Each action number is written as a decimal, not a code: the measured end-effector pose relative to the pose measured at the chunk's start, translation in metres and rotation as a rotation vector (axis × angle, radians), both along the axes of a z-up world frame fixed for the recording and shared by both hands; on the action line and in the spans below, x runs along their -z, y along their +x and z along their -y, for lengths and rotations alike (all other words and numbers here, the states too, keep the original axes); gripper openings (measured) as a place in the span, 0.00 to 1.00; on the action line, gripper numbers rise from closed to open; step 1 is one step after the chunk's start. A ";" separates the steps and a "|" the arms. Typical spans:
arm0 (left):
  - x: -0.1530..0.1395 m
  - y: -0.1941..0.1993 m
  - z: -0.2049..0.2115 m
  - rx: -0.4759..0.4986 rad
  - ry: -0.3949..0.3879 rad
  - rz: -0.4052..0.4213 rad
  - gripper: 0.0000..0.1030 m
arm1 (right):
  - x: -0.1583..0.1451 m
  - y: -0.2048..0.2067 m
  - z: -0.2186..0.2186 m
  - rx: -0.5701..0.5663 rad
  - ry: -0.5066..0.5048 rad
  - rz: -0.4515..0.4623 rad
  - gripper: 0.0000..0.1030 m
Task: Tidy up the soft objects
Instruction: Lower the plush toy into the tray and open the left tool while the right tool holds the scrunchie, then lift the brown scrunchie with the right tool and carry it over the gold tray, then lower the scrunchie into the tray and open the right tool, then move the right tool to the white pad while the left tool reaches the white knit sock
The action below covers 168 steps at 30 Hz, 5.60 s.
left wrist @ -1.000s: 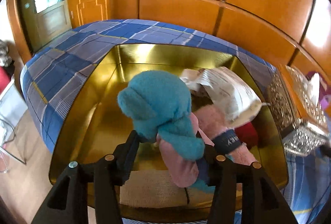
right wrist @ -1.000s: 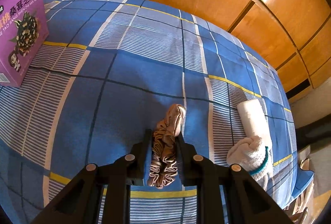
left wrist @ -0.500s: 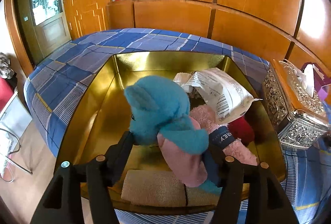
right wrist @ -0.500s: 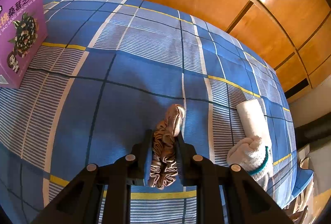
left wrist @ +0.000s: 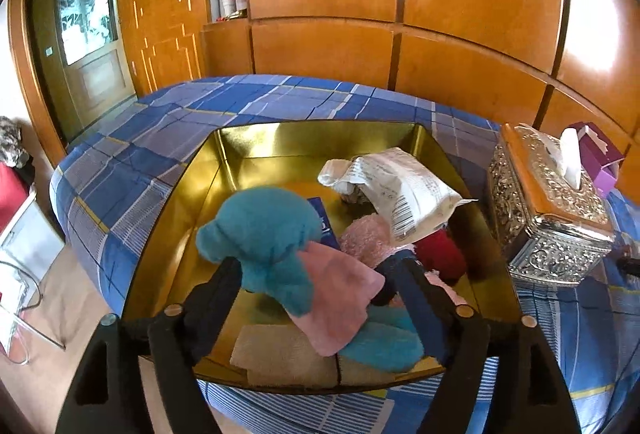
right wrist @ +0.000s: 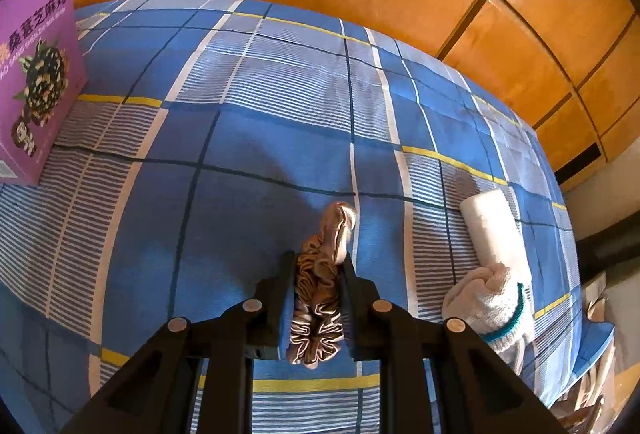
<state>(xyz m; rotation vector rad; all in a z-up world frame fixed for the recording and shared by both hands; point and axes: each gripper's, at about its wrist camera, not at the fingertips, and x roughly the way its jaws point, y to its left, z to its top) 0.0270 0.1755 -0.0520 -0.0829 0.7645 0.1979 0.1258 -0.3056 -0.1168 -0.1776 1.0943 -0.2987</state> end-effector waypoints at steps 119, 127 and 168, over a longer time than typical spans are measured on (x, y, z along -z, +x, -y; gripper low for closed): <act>-0.021 -0.006 -0.059 -0.138 -0.067 0.045 0.91 | -0.045 -0.011 -0.416 -0.811 0.480 -0.037 0.40; -0.023 -0.007 -0.054 -0.128 -0.066 0.049 0.91 | -0.063 -0.023 -0.398 -0.788 0.453 0.051 0.41; -0.062 -0.028 0.089 0.382 -0.022 0.146 0.90 | -0.106 -0.083 0.030 0.091 0.472 0.396 0.41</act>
